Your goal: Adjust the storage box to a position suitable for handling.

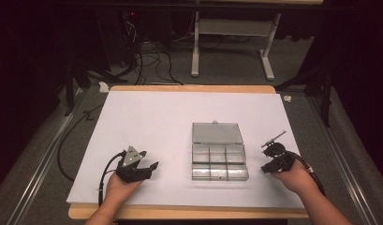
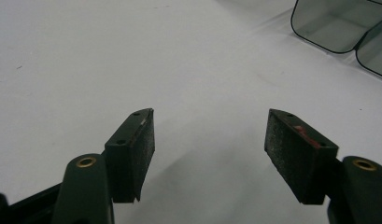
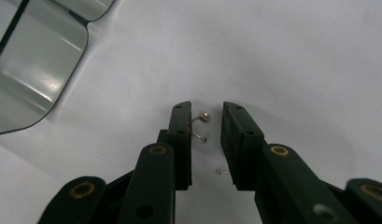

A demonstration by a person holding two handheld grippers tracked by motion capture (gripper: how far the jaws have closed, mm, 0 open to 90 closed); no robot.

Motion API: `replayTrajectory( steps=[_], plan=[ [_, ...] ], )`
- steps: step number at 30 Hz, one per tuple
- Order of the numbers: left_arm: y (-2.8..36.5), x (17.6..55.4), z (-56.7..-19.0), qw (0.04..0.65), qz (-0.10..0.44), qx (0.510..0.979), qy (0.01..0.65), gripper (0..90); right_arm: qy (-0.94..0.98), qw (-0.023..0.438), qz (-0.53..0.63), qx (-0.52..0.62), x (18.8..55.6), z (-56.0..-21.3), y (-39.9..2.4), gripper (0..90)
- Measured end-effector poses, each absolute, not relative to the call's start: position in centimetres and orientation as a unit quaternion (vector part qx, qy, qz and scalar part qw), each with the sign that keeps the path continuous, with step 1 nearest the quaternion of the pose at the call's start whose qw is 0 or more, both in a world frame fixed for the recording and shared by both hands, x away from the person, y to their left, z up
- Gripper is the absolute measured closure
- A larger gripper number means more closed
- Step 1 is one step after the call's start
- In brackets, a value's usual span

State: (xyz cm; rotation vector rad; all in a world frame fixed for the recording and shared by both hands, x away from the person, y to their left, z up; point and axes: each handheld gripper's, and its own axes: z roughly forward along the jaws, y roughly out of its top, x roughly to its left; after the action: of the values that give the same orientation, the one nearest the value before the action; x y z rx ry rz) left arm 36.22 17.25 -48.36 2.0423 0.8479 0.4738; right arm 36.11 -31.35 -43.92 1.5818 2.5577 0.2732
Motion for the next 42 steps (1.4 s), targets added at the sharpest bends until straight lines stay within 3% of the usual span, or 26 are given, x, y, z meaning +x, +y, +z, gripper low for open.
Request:
replayTrajectory(
  steps=[10,42],
  plan=[
    [17.2,36.2,-48.4,0.425,0.190,0.817,0.339,33.9,0.857,0.052,0.079,0.507,36.4,-43.8,-30.8,86.9],
    [17.2,36.2,-48.4,0.426,0.192,0.818,0.337,34.0,0.875,0.059,0.099,0.470,34.7,-38.8,-28.2,87.1]
  ],
)
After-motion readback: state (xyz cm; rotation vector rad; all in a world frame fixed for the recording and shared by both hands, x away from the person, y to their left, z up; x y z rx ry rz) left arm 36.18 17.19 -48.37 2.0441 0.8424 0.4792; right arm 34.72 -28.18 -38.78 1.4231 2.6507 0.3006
